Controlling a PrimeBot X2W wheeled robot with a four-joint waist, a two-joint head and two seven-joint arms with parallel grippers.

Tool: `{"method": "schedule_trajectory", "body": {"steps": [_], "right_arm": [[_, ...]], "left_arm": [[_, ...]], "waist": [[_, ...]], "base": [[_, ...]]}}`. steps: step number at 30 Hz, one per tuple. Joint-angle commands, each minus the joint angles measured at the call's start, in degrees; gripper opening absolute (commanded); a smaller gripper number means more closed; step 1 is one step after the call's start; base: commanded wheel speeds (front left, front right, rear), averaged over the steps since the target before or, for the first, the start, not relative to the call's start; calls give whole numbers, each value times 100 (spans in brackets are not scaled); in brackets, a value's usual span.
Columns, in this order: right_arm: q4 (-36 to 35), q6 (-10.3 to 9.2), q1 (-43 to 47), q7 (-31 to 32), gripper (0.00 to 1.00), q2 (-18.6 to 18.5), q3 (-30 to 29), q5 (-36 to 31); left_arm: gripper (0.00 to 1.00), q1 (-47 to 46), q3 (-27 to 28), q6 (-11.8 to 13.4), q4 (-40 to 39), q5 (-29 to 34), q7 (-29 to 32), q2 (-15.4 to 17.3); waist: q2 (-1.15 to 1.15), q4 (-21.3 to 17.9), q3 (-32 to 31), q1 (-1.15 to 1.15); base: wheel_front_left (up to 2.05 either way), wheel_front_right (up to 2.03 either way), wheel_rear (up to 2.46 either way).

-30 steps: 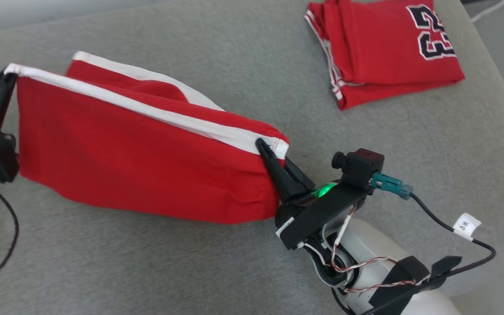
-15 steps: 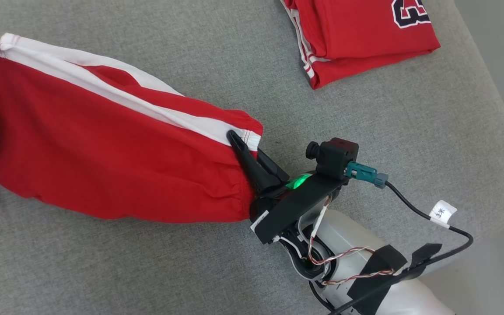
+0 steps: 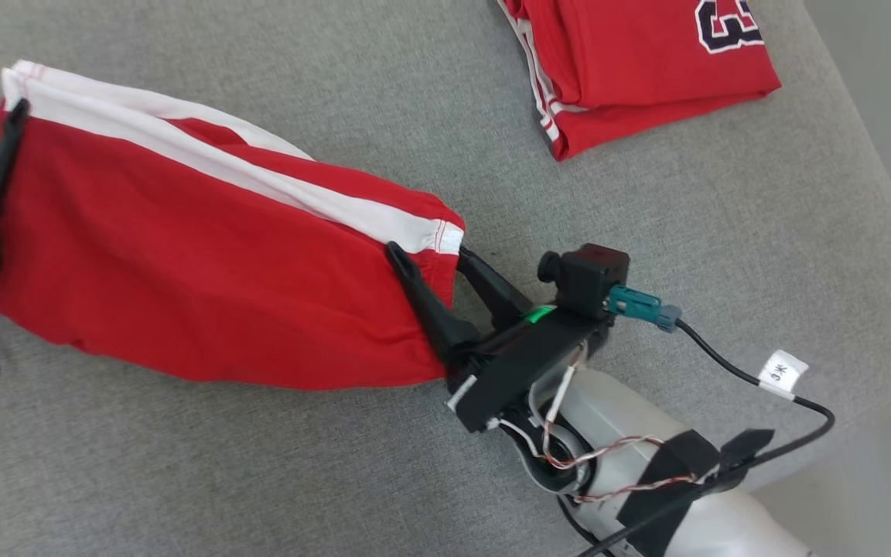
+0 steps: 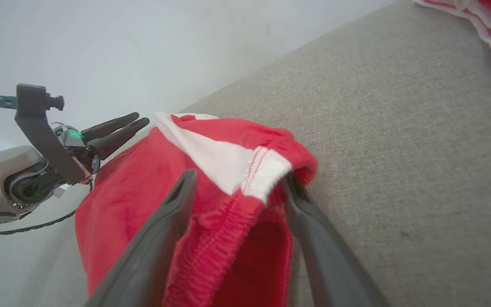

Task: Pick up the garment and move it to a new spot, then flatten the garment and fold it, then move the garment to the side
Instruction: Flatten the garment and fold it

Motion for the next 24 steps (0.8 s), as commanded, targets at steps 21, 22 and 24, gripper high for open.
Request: {"method": "schedule_trajectory", "body": {"steps": [21, 22, 24], "right_arm": [[-650, 0, 1314, 189, 100, -630, -1083, -634], [-701, 1, 1381, 211, 100, -628, -1145, -674], [-812, 1, 1517, 258, 100, -616, -1280, -762]], "left_arm": [[100, 1123, -27, 3, -295, -1088, -600, 156], [100, 1176, -42, 3, -349, -1158, -597, 187], [100, 1293, -62, 3, -453, -1300, -554, 207]], "waist": [[-1, 384, -963, 0], [-1, 388, -975, 0], [-1, 396, -990, 0]], "base": [[0, 0, 0], [0, 0, 0], [0, 0, 0]]}}
